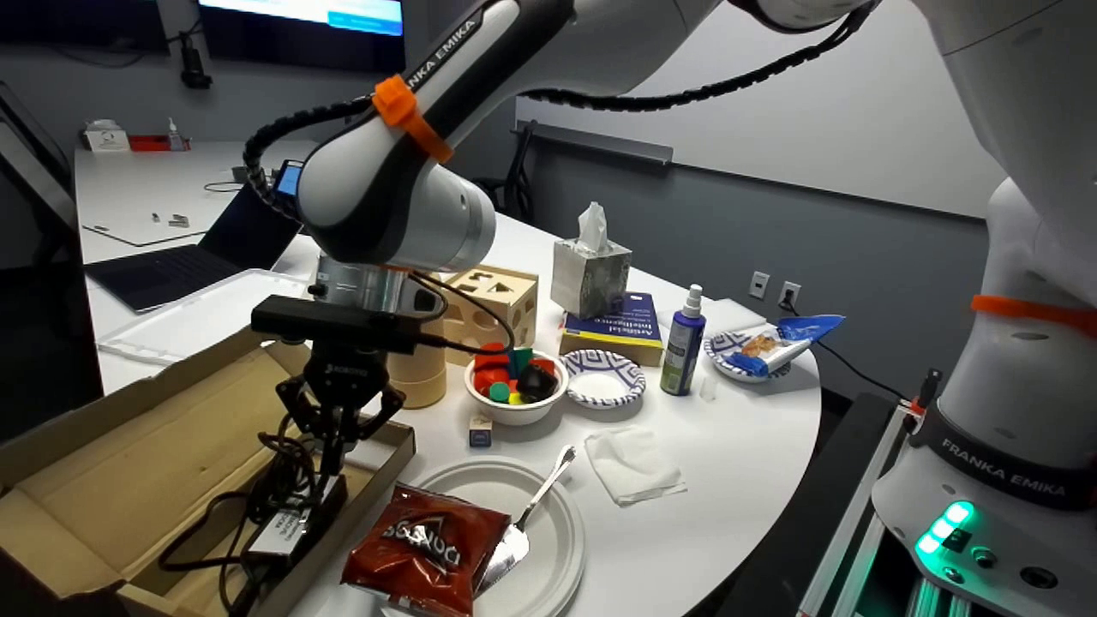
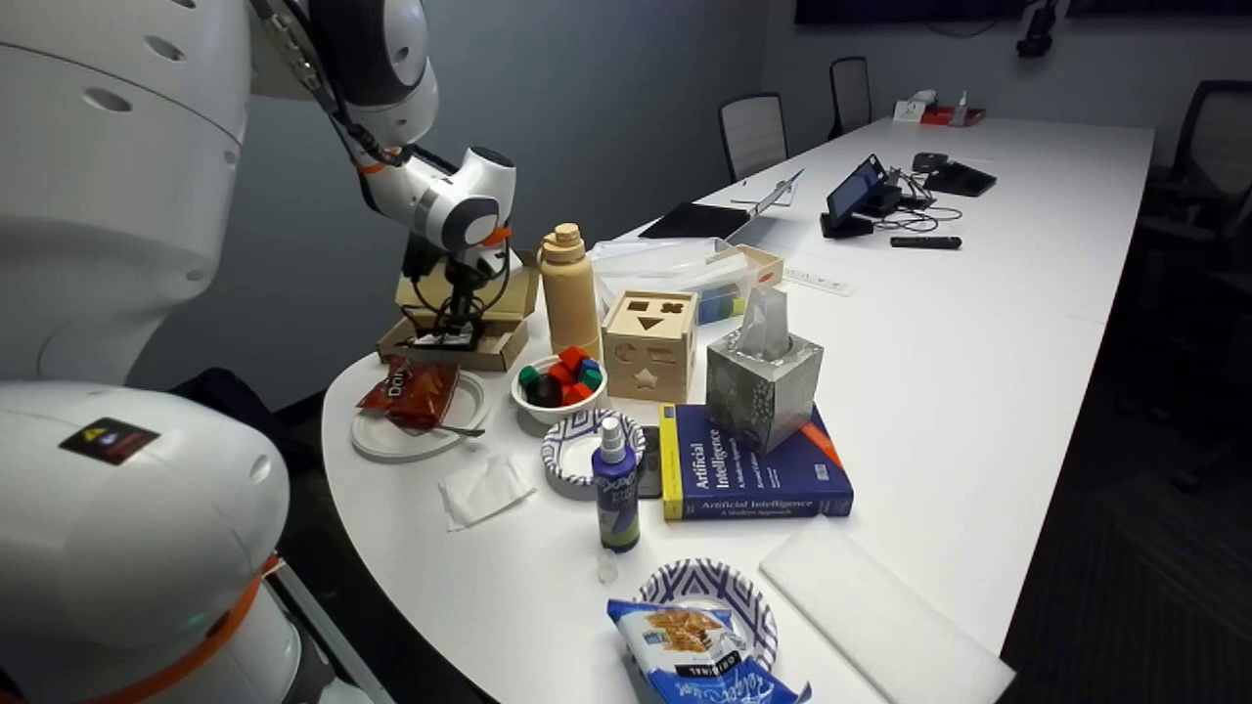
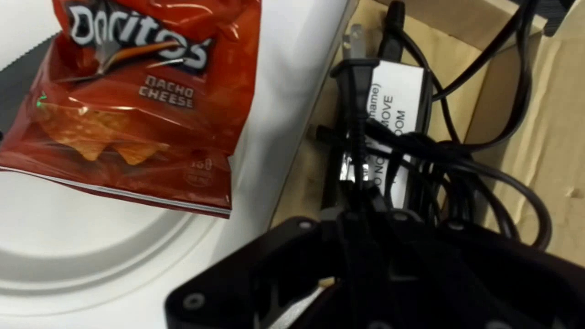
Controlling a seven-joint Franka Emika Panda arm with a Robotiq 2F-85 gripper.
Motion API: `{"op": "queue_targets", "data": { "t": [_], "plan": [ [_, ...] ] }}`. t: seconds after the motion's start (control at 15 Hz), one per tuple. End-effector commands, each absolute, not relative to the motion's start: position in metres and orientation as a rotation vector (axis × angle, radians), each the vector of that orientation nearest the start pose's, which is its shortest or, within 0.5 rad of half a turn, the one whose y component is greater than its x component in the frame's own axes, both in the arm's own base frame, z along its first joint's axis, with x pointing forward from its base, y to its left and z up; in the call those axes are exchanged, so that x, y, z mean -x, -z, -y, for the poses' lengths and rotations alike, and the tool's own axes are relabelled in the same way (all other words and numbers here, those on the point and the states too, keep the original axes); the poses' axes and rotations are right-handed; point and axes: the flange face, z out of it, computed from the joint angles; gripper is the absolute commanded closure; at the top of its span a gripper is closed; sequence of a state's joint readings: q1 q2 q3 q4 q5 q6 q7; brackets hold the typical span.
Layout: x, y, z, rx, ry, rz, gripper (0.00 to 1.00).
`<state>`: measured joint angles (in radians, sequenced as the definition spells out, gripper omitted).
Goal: Put the charger inside the box
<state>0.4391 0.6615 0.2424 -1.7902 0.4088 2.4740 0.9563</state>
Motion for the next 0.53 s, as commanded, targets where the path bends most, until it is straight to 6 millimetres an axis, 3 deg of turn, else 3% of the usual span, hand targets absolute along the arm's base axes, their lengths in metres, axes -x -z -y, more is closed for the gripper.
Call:
{"op": "queue_targets", "data": {
  "t": [0.0, 0.47],
  "plan": [
    [-0.546, -0.185, -0.417, 2.67, -0.409, -0.986, 0.99],
    [-0.558, -0.171, -0.405, 2.773, -0.358, -1.102, 0.99]
  ]
}}
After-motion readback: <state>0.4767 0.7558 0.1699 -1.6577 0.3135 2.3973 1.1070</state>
